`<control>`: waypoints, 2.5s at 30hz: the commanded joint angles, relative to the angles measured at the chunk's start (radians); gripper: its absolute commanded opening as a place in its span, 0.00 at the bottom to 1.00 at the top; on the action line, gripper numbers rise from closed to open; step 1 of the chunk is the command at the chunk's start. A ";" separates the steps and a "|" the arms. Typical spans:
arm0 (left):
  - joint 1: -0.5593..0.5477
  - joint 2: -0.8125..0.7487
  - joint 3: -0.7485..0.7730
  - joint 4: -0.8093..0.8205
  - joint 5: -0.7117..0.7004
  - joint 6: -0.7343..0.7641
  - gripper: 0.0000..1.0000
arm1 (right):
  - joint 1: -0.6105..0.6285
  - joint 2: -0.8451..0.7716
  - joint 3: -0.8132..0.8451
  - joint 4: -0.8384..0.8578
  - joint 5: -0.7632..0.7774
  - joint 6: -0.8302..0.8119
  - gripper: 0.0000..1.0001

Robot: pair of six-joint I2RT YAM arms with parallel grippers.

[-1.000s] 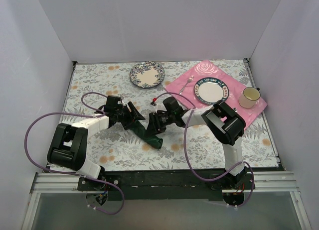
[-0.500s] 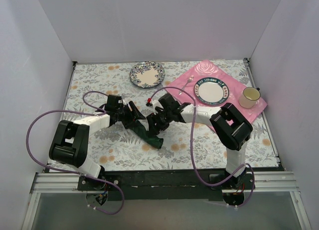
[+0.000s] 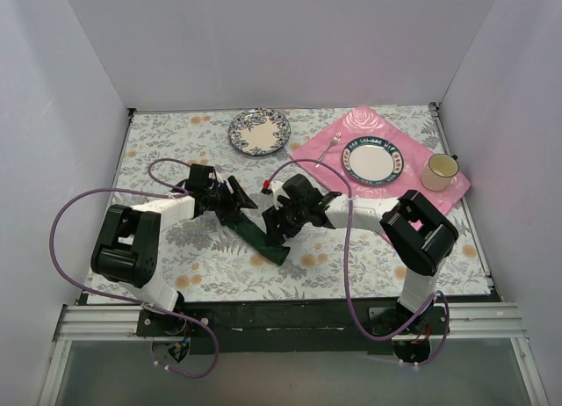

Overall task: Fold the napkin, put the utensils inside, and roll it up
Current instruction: Roll the napkin with the utensil

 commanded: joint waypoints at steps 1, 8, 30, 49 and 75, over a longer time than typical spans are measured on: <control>0.018 0.006 0.070 -0.059 0.006 0.051 0.63 | 0.014 -0.023 -0.002 -0.057 0.064 -0.023 0.68; 0.022 -0.039 0.199 -0.162 0.027 0.066 0.65 | 0.037 -0.038 0.116 -0.144 0.114 -0.051 0.69; 0.140 -0.192 0.127 -0.440 -0.346 -0.053 0.67 | 0.313 0.202 0.485 -0.310 0.642 -0.174 0.82; 0.173 -0.228 0.081 -0.419 -0.323 -0.033 0.66 | 0.388 0.285 0.440 -0.243 0.931 -0.204 0.60; 0.202 -0.234 0.058 -0.379 -0.171 0.019 0.66 | 0.276 0.192 0.396 -0.180 0.635 -0.123 0.17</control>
